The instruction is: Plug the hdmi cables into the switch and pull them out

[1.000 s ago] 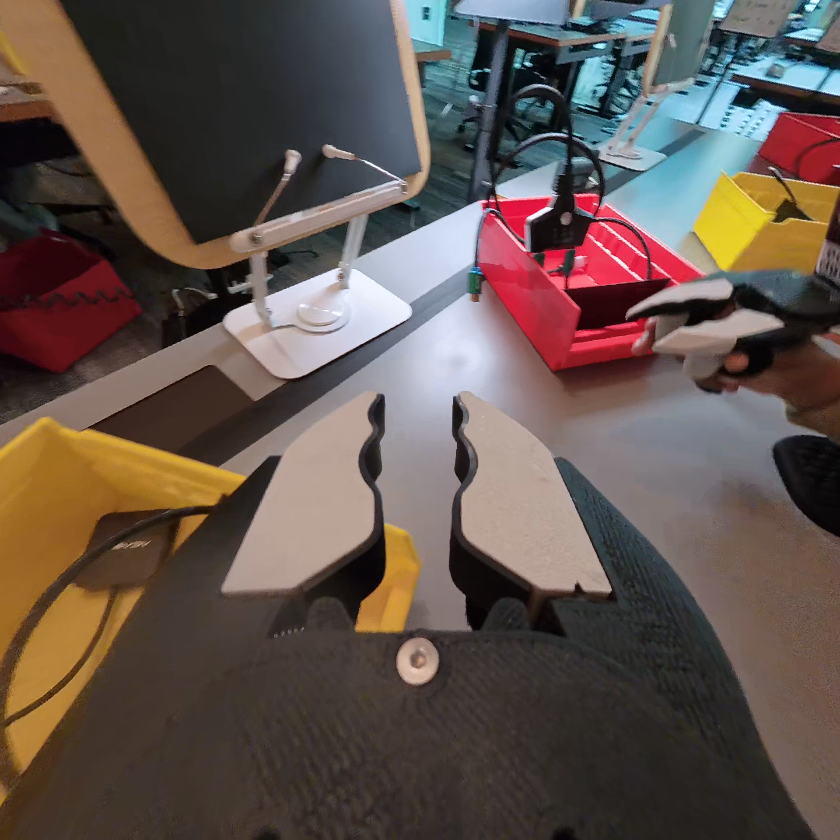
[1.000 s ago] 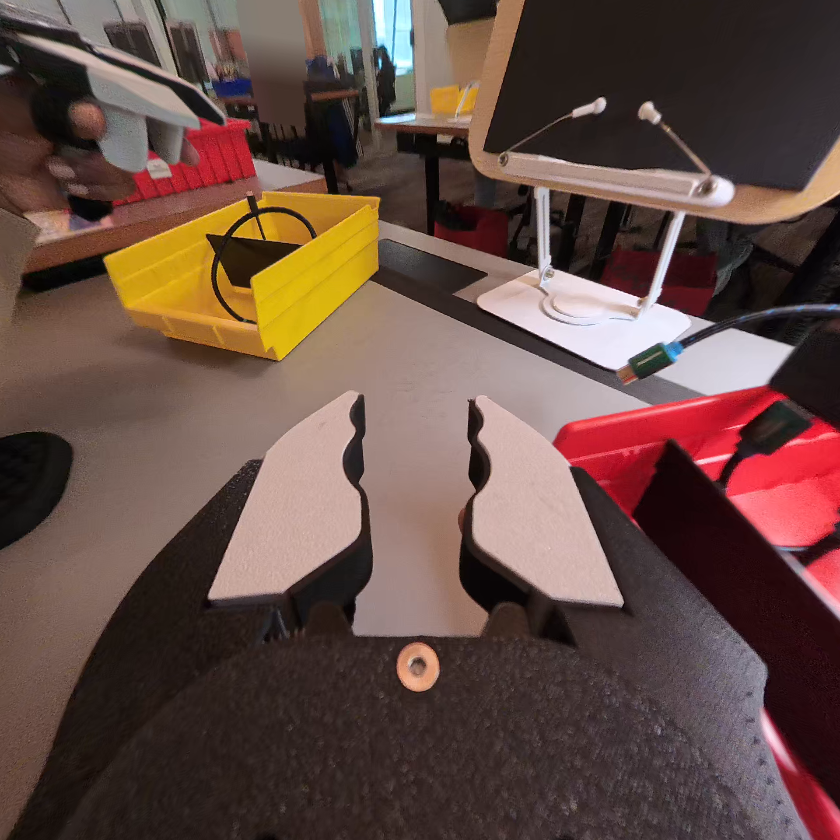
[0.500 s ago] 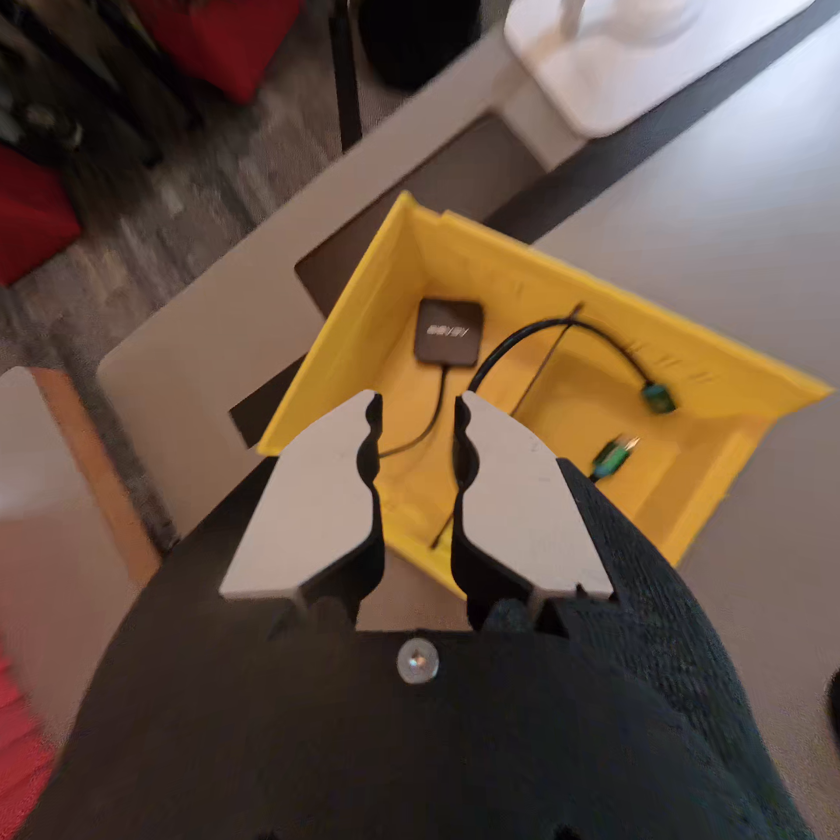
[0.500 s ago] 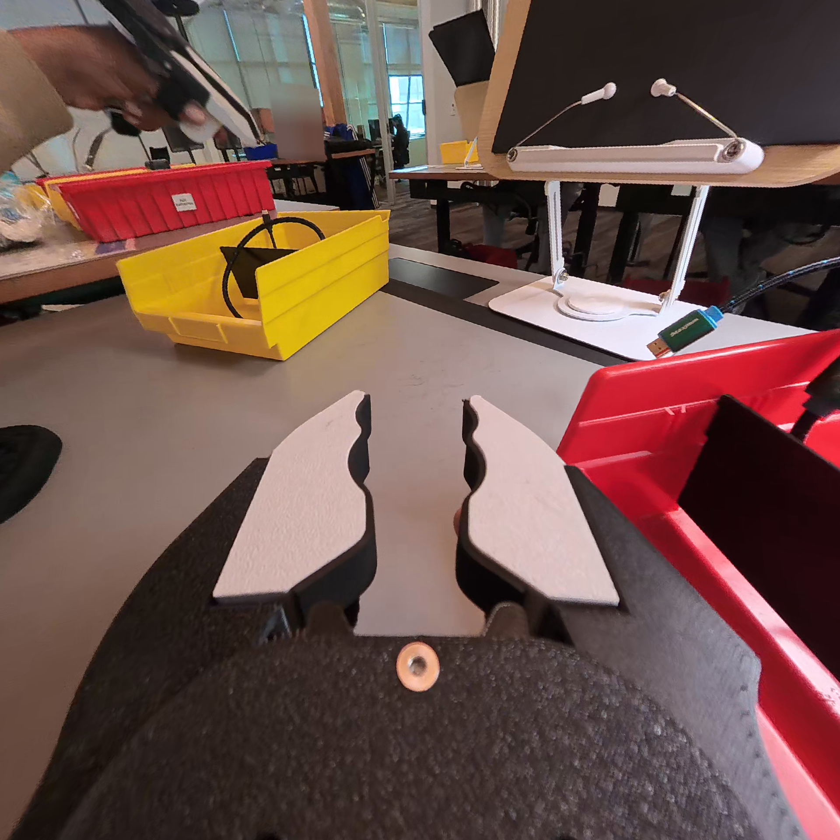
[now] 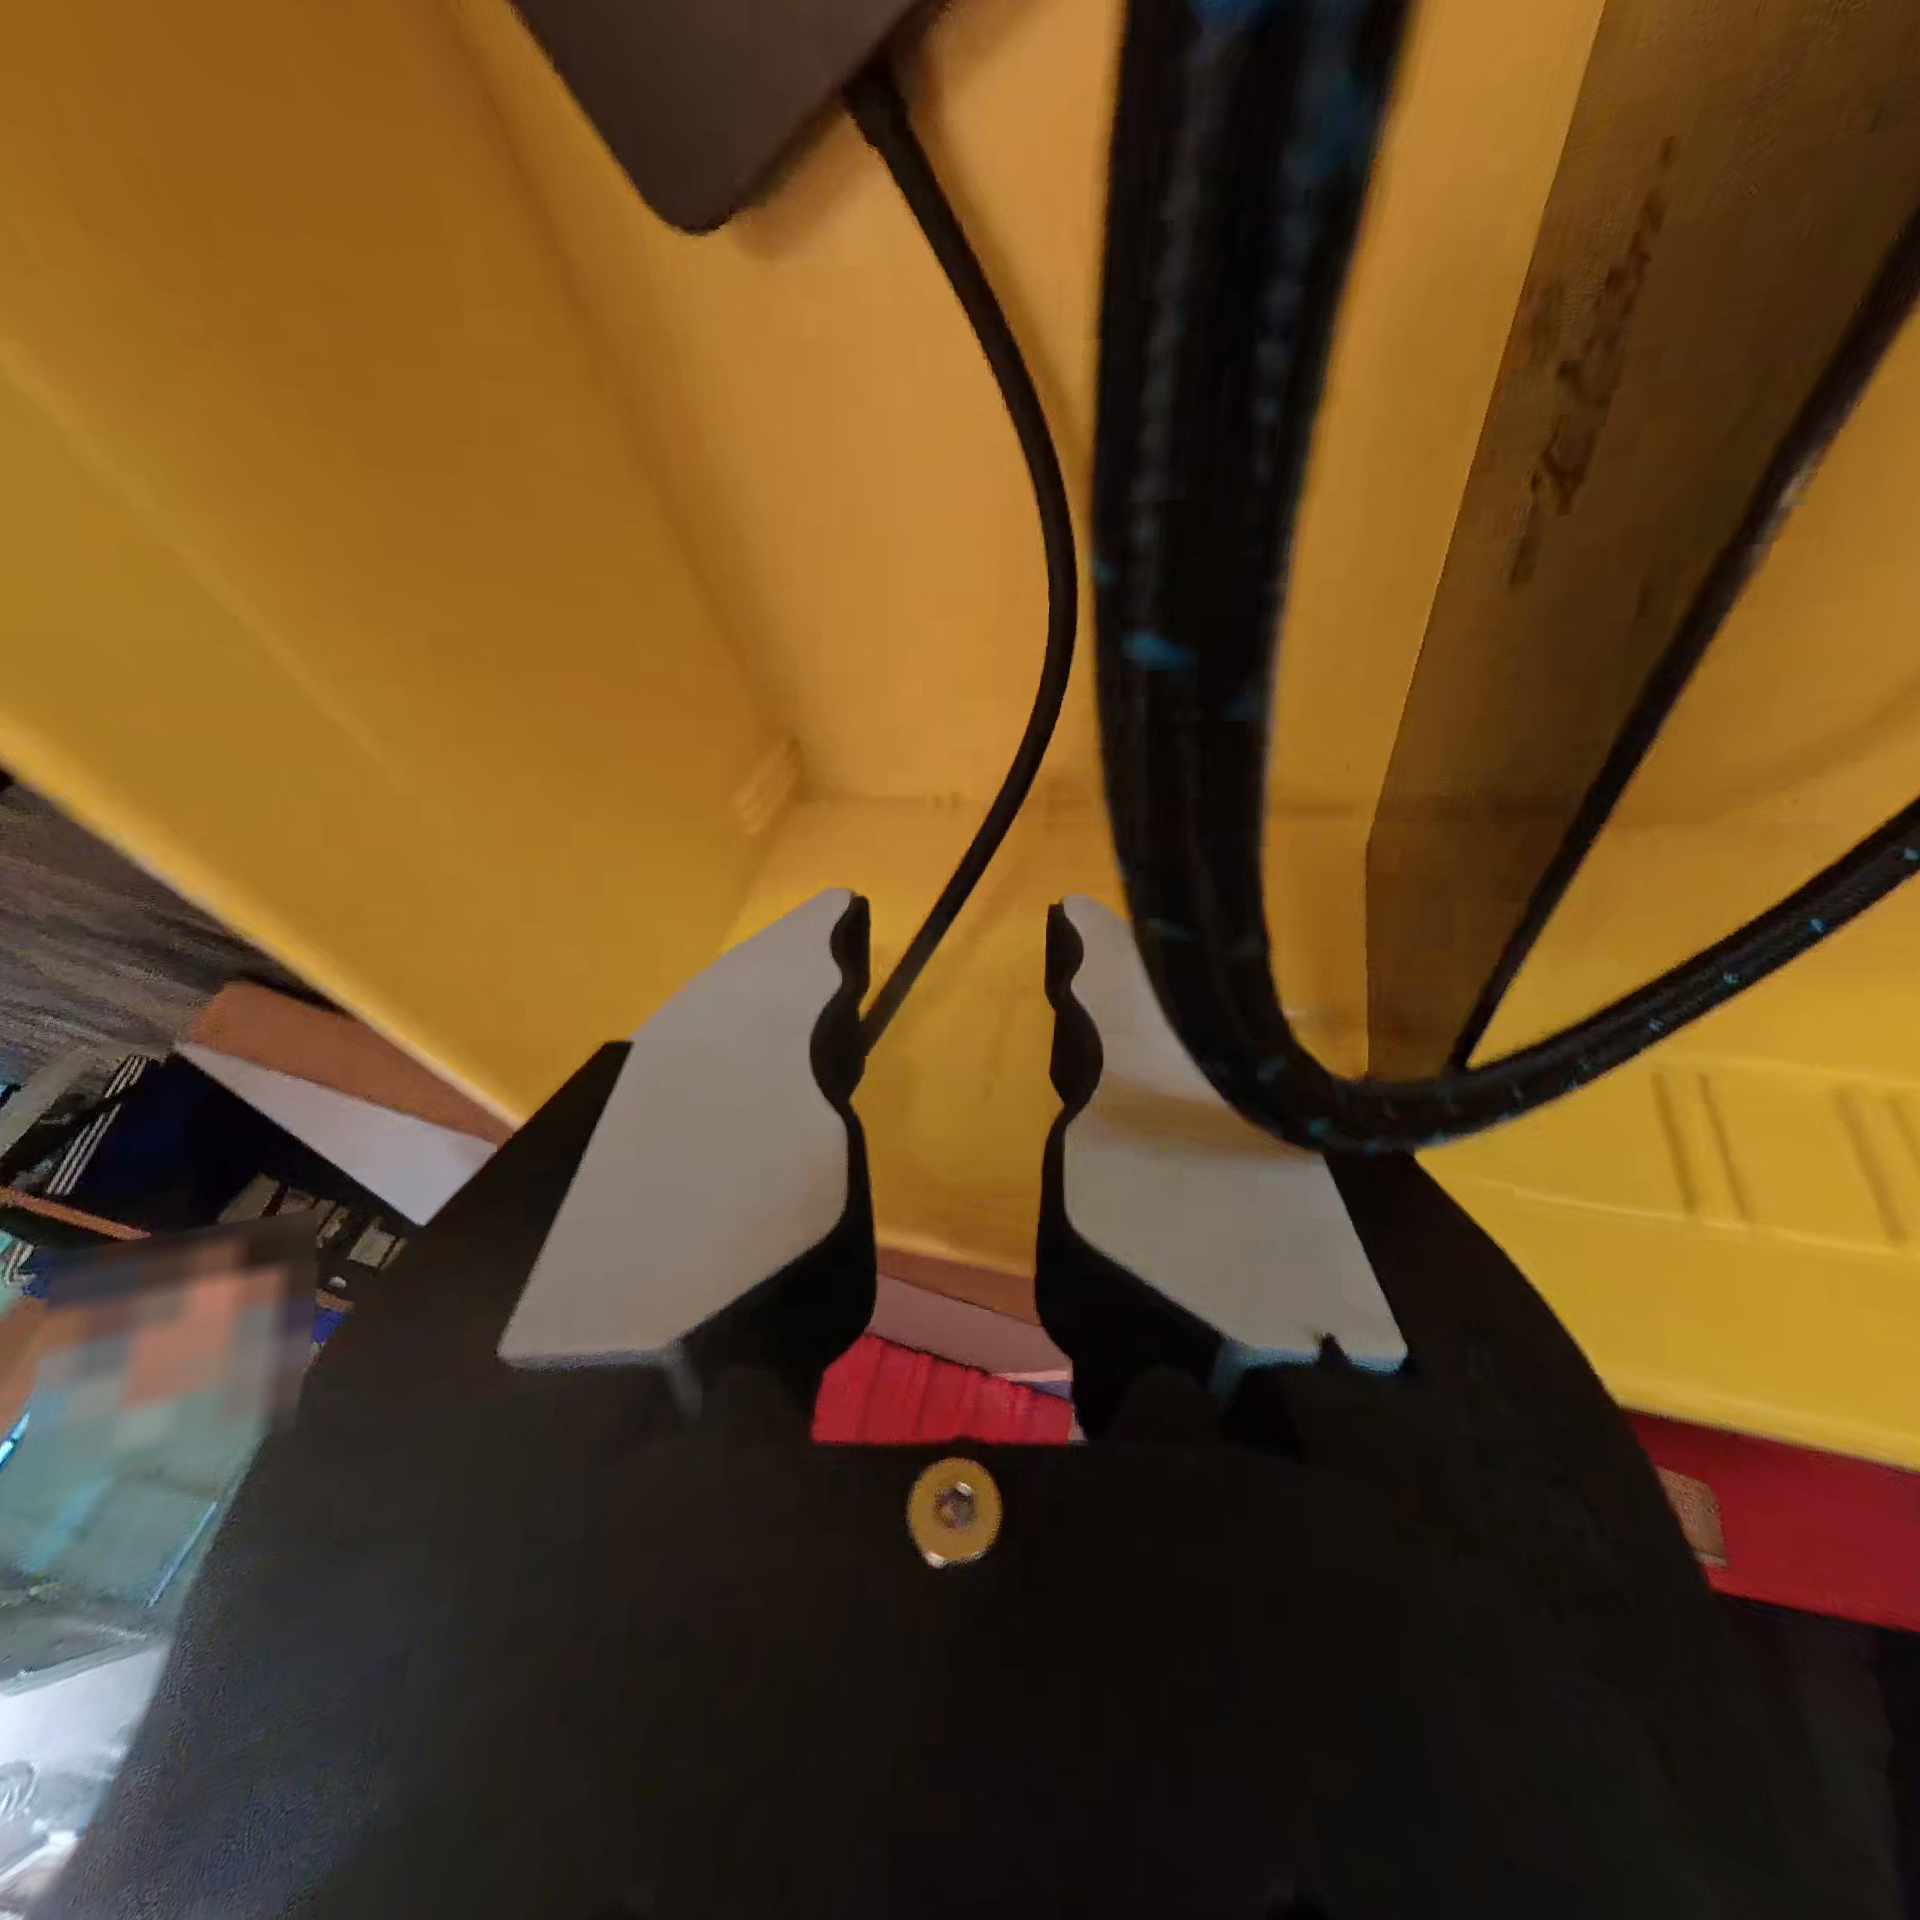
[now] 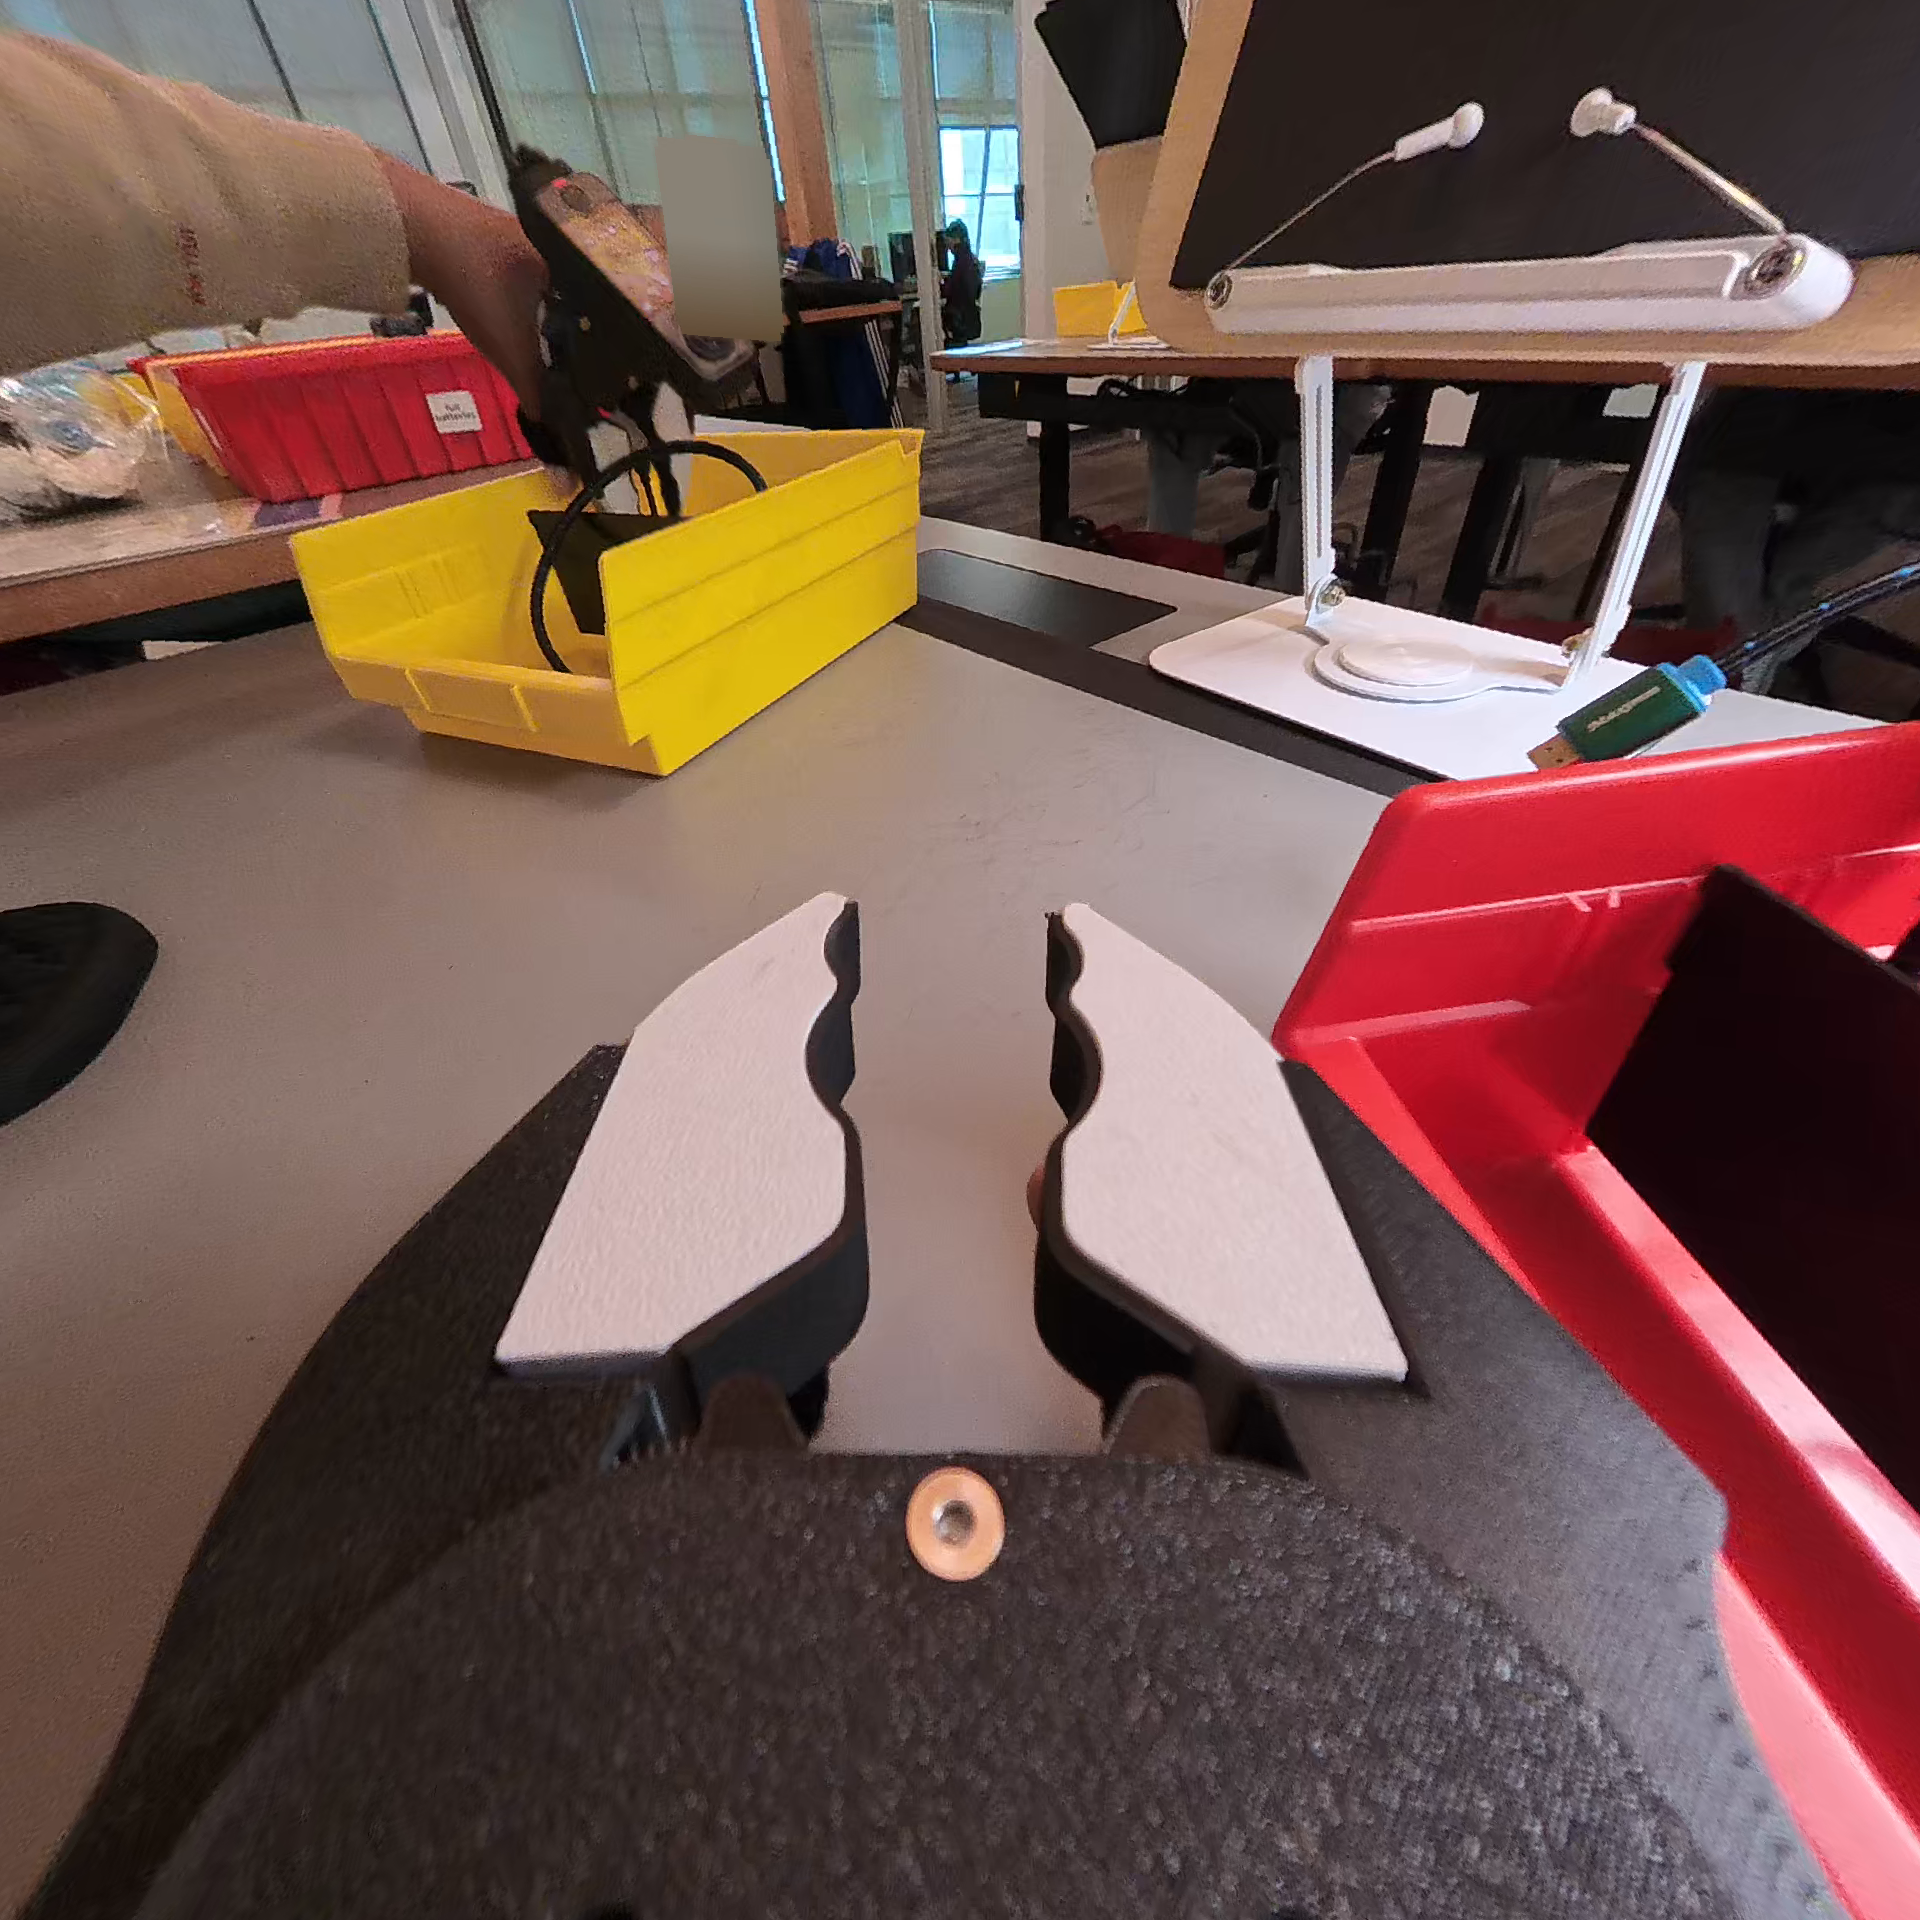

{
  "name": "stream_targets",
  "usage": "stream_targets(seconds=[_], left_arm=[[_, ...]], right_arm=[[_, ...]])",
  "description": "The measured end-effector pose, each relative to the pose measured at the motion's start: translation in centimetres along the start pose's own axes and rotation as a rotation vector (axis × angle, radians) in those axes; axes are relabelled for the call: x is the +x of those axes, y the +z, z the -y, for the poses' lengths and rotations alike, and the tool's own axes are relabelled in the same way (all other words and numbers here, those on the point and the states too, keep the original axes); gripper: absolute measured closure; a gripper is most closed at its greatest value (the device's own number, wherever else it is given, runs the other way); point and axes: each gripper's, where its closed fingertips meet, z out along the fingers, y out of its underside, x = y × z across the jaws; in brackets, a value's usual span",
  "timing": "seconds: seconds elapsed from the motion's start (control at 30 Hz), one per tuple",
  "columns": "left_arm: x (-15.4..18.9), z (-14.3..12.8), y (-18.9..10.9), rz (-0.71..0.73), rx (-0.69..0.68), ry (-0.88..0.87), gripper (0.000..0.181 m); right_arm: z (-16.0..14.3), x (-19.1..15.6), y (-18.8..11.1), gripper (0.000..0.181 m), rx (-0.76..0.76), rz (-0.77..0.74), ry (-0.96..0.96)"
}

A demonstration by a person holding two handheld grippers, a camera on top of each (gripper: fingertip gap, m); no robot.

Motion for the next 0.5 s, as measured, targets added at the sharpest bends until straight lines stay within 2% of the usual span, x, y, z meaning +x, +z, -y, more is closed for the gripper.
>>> stream_targets(seconds=[0.1, 0.17, 0.27, 0.4, 0.5], left_arm=[[0.1, 1.1, 1.1, -0.016, 0.023, 0.031, 0.153], [0.3, 1.4, 1.3, -0.024, 0.038, 0.047, 0.165], [0.2, 1.0, 0.9, -0.001, 0.017, 0.058, 0.175], [0.4, -0.3, -1.5, 0.016, -0.016, 0.049, 0.176], [0.1, -1.6, -4.6, 0.064, -0.028, 0.037, 0.176]], right_arm=[[-0.3, 0.1, 0.1, 0.148, -0.004, 0.008, 0.008], [-0.3, 0.1, 0.2, 0.148, -0.006, 0.011, 0.013], [-0.1, 0.1, 0.1, 0.148, 0.002, 0.014, 0.013], [0.2, -0.2, 0.0, 0.149, 0.011, 0.023, 0.01], [0.7, -0.3, -0.3, 0.15, 0.026, 0.024, 0.003]])
